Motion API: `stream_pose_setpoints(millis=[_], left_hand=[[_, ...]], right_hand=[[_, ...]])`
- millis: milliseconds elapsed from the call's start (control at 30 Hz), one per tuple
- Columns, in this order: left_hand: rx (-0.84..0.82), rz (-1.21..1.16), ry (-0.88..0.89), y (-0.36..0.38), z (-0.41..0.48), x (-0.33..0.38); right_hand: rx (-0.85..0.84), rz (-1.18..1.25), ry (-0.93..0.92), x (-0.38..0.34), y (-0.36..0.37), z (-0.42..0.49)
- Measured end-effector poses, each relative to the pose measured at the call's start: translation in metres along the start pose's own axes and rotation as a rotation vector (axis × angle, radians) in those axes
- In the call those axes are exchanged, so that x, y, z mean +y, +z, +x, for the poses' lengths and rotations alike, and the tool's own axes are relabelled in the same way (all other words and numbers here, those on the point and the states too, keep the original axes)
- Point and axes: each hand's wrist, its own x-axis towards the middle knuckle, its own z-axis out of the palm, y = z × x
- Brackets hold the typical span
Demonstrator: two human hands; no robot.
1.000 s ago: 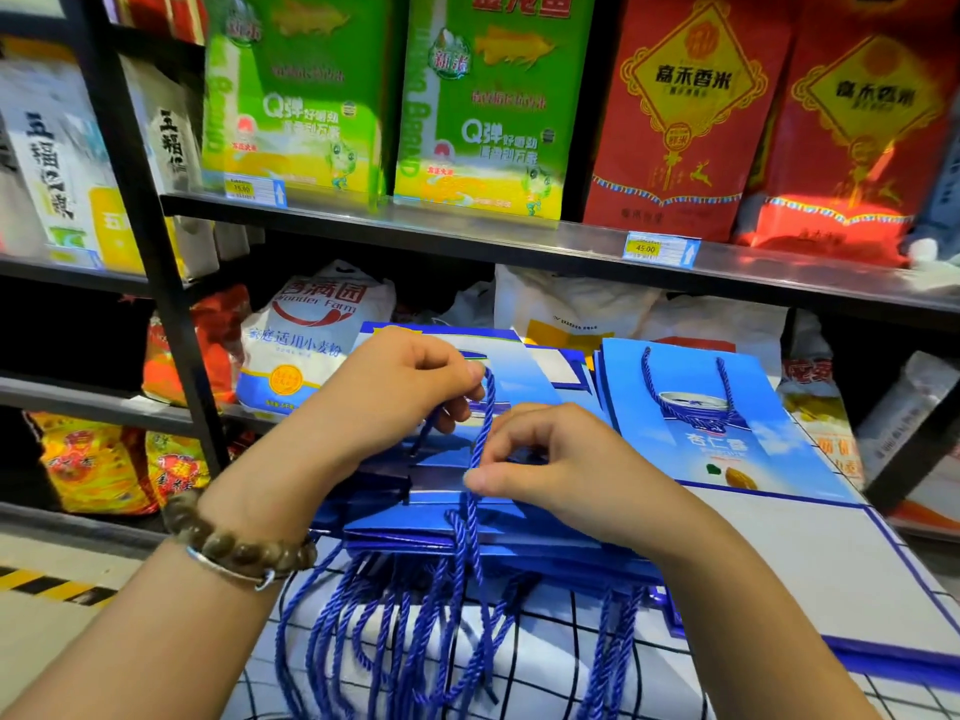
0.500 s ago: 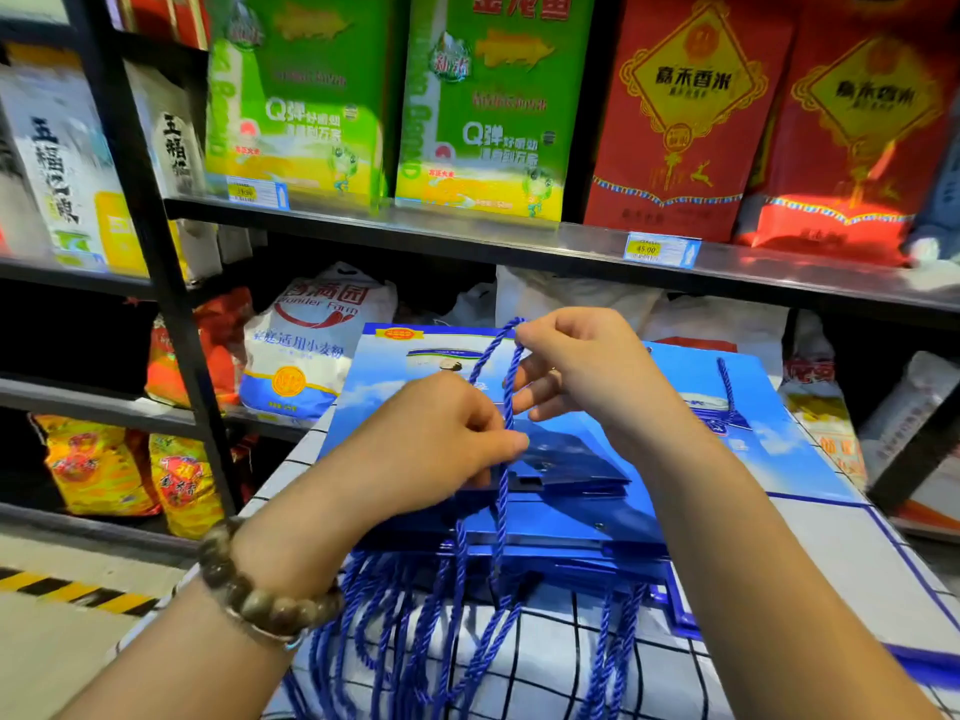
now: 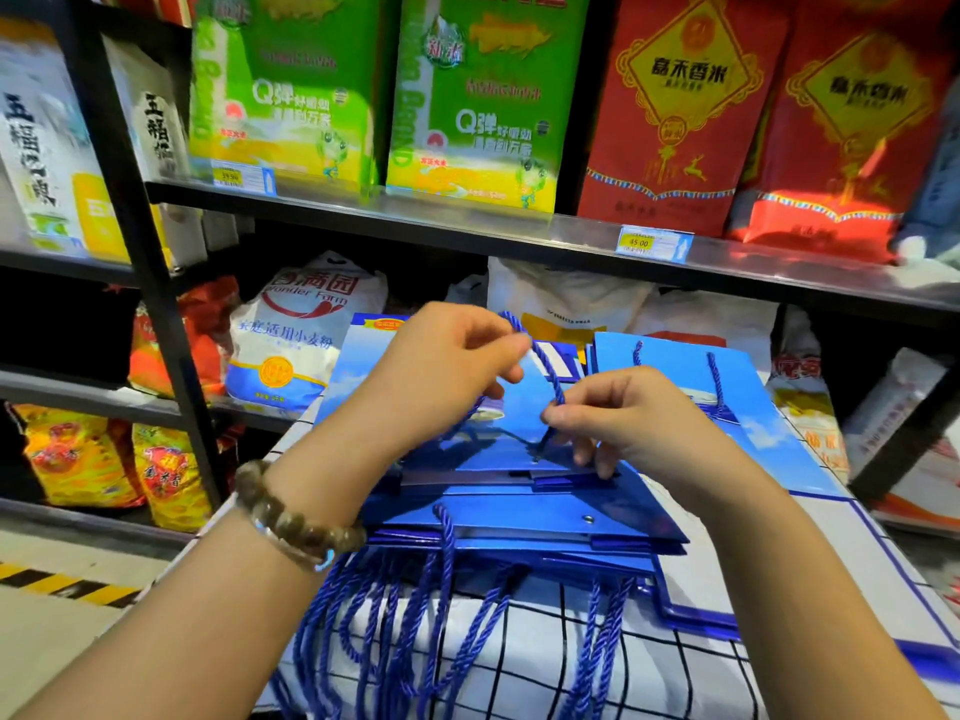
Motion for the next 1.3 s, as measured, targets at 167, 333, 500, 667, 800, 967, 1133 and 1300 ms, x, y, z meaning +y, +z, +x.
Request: stream_pose_setpoints(millis=[167,333,500,667,800,967,1133,1300], left_hand=[[-0.239,0.707,0.118,0.004,-0.026,-0.015],[-0.189,0.797,0.135,0.004,-0.036,-0.025],[-0.144,0.725,0.148,0.004,-0.038,-0.028],[-0.142,0.664,0.158,0.005,-0.038,-0.028],[-0.127,0.649,0.167,0.005,-0.039,-0.026],[-0.046,0.698,0.129,0.003,-0.033,-0.026],[0.034,0.755,0.1,0.004,-0.032,-0.02],[0.193,0.797,0.211,0.01,-0.046,-0.011]], right_hand=[[0.003,0.052,0.024,0.006,0.002,0.005],[-0.041,-0.053,0.016,0.008,0.006,0.007],[-0.044,-0.078,0.03,0.009,0.002,0.009],[-0.059,-0.151,0.03,0.009,0.003,0.01],[-0.111,-0.288,-0.033,0.003,0.004,0.009],[-0.139,-0.628,-0.179,-0.004,0.004,-0.001],[-0.099,-0.609,-0.181,0.006,0.008,-0.001],[-0.017,-0.541,-0.215,0.015,0.011,0.001]])
